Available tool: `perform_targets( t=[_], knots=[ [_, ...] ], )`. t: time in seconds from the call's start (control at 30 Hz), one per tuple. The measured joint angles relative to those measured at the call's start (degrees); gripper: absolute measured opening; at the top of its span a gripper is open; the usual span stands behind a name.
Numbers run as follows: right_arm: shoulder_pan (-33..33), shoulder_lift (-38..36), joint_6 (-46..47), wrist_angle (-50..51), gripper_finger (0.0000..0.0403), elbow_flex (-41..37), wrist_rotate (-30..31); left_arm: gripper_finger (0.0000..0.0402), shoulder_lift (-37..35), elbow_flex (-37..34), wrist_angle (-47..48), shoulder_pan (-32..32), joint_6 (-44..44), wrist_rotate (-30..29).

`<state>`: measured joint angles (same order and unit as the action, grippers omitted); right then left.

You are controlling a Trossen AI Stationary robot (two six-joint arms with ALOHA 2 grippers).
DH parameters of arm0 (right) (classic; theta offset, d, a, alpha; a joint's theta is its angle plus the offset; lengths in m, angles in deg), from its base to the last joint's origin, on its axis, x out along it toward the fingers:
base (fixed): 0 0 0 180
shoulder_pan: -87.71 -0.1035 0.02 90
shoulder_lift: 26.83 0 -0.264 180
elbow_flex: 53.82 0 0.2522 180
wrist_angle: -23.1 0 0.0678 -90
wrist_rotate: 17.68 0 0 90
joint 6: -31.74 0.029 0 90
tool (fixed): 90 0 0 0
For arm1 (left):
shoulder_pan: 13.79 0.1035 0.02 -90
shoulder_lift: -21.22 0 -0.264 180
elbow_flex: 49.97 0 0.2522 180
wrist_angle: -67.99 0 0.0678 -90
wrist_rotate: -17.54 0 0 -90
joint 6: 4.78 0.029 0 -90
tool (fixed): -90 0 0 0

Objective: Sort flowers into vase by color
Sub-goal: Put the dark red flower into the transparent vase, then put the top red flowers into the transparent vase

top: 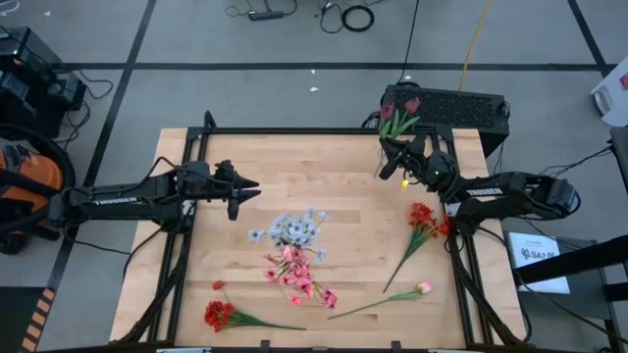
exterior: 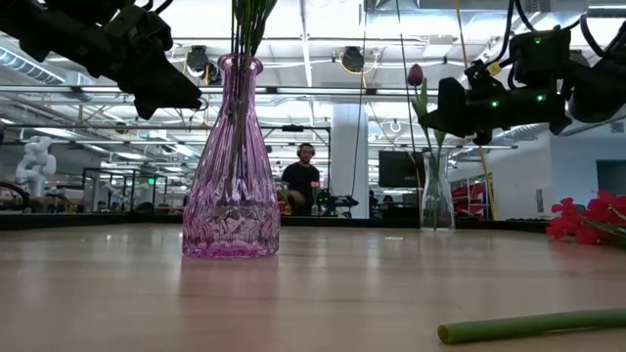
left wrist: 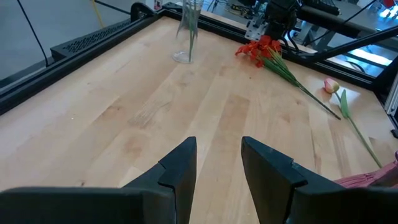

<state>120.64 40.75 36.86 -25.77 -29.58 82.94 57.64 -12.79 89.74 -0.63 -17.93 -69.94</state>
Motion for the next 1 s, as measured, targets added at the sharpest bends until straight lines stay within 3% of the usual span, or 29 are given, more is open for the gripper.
perform_targets(
  t=[0.4,0.73,0.87,1.0],
  knots=[
    [-0.04,-0.68,1.67,0.43,0.0124,0.0,-0.09,0.0134,0.0,0.0,0.0,-0.01,0.0,0.0],
    [-0.5,-11.33,-0.2,2.93,0.013,1.12,-0.08,0.0134,0.0,0.0,0.02,0.0,0.02,0.01],
    [-3.71,-16.59,-2.05,19.64,0.0117,8.78,-0.05,0.0134,0.0,0.0,0.05,-0.01,0.02,0.01],
    [-8.07,-17.55,-1.06,51.2,0.0077,23.86,5.06,0.0134,0.0,0.0,0.07,0.01,-0.01,0.31]
  ],
)
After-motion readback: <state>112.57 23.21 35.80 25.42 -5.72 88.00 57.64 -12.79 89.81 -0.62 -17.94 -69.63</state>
